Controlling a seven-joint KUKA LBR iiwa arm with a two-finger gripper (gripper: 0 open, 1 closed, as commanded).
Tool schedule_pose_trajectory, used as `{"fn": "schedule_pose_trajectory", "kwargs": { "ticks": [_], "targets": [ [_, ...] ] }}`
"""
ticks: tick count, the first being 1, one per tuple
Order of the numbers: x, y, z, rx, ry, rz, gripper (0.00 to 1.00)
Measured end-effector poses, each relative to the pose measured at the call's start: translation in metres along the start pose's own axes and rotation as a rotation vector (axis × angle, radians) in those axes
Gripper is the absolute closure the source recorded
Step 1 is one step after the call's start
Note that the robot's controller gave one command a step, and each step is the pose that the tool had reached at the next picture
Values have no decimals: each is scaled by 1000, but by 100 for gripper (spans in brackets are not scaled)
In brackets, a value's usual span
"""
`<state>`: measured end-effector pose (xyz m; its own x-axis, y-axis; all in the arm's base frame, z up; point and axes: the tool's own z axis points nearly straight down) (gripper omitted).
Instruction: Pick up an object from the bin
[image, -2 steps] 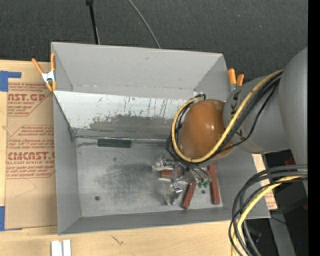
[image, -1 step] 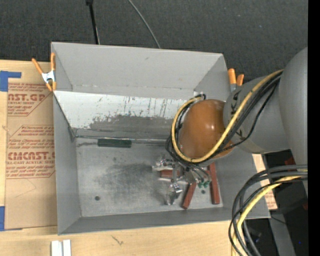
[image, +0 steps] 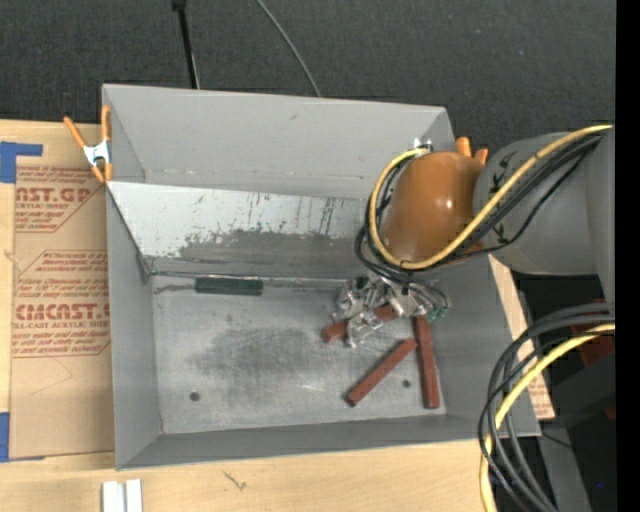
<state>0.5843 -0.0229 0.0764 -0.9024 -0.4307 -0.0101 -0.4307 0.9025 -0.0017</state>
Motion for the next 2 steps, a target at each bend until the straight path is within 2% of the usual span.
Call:
{"fn": "schedule_pose_trajectory", "kwargs": {
  "ticks": [1,2],
  "targets": [
    [0,0,0,0,0,0,100],
    [4,-3,-157,0,4,-70,100]
  ]
}}
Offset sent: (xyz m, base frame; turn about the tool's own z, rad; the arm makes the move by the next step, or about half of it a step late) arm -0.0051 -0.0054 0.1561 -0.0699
